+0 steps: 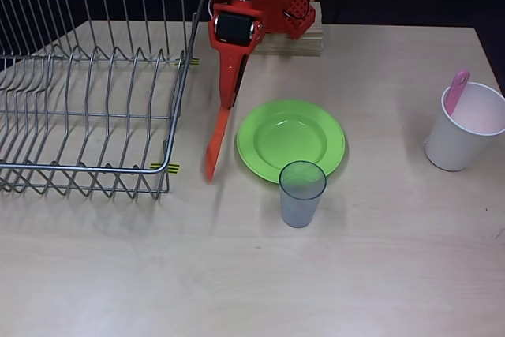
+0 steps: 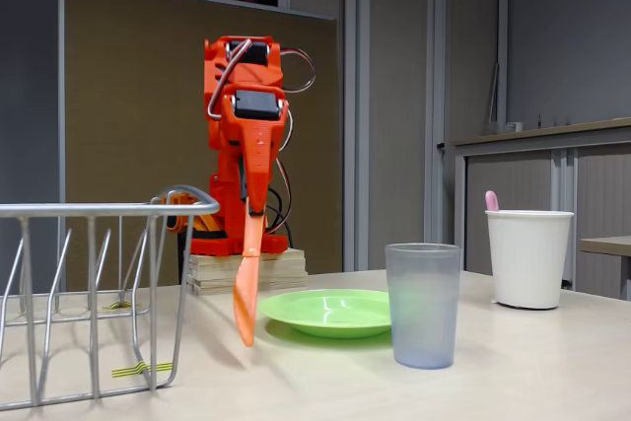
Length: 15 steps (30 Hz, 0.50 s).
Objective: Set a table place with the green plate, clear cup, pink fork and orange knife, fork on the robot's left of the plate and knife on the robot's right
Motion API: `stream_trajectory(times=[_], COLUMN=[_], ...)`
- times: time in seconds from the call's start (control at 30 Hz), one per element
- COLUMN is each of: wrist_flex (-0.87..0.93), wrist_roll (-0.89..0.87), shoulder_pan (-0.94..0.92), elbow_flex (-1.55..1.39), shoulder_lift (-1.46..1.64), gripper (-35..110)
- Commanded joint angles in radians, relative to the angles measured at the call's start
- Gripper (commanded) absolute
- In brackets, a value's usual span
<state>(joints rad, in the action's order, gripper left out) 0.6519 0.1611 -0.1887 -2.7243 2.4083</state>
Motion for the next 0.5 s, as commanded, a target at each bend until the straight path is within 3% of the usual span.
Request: stream_trajectory(times=[0.0,0.47], wrist_flex=[-0.048,-0.08], wrist_roll=[0.026,0.058], shoulder_pan=[-0.017,0.054], elbow_flex=[-0.034,-0.118], shoulder_lift=[-0.002,0.005], gripper=[0,0])
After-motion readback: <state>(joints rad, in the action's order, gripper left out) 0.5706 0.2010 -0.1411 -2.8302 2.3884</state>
